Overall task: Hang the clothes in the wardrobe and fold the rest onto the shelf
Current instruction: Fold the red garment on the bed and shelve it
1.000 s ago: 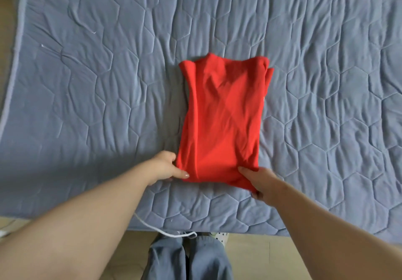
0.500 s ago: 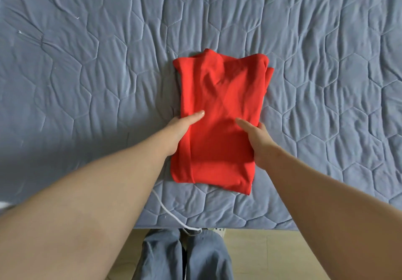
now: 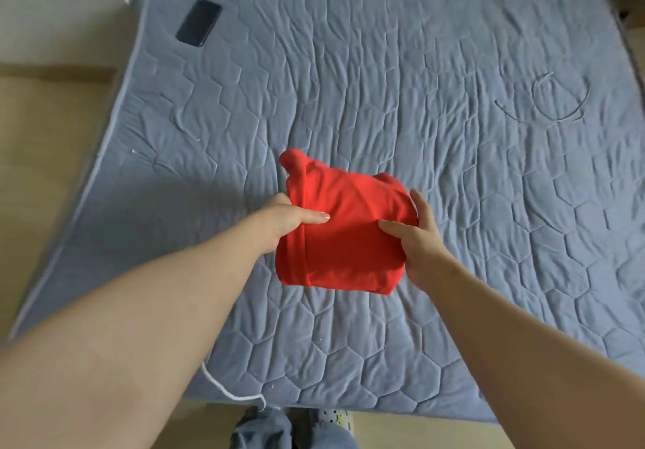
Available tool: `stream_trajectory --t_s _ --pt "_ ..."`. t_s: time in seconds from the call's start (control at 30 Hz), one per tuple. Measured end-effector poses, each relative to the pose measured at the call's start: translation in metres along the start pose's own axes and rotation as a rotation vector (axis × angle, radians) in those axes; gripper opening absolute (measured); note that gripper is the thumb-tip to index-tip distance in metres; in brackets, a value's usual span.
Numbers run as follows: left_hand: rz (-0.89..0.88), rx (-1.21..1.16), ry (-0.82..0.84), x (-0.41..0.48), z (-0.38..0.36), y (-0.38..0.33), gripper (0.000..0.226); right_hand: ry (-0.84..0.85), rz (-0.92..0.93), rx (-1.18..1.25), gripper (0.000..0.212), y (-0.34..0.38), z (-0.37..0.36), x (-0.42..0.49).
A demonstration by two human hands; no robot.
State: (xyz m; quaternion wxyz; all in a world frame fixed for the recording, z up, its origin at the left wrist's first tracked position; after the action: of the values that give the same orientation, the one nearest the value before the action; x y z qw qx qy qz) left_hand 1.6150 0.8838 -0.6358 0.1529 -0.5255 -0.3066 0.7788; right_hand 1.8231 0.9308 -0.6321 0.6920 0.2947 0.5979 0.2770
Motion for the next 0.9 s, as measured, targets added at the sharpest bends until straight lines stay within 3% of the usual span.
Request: stream_trajectory --t_s 0.13,0.23,0.37,0.57,0.63,0.7,0.77,0.9 --pt "-0.153 0.09 -0.042 -0.058 0.032 -0.066 0.046 0.109 0.101 -0.047 0.061 0.063 -0.006 -0.05" --pt "-0.256 0.21 -0.052 -0.094 0.049 -0.103 0.051 0.159 0.16 -0.11 0.065 0.1 -0.011 -0.083" --pt "-0.308 0.266 -0.209 -0.16 0.095 -0.143 0.05 0.244 0.287 -0.212 0.072 0.165 -0.02 -0.149" --pt "-0.32 0.442 -0.482 -0.245 0.173 -0.181 0.054 0.317 0.394 -0.368 0.021 0.246 -0.05 -0.239" --pt "-0.352 0.419 -0.557 -0.273 0.201 -0.194 0.044 0.356 0.452 -0.469 0.01 0.265 -0.067 -0.269" --pt "-0.342 0.292 -0.557 -0.296 0.227 -0.195 0.021 0.38 0.481 -0.497 0.007 0.277 -0.083 -0.294" --pt "-0.2 0.13 -0.494 -0.321 0.25 -0.182 0.012 0.441 0.433 -0.496 0.006 0.279 -0.102 -0.321" --pt "-0.016 -0.25 -0.388 -0.362 0.299 -0.146 0.052 0.609 0.258 -0.432 0.014 0.271 -0.147 -0.376"
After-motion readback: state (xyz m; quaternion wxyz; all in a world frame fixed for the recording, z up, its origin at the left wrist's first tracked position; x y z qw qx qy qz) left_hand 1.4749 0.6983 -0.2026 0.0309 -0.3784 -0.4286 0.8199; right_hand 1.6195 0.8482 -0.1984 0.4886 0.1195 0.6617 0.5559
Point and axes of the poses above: each hand's wrist, its own x-axis towards the middle knuckle, its own z-axis out of the back of the hand, y = z × x, the point moved 7 cm from there along x, towards the middle knuckle, and after that the axes turned 12 degrees about -y, right-handed, at the moved point
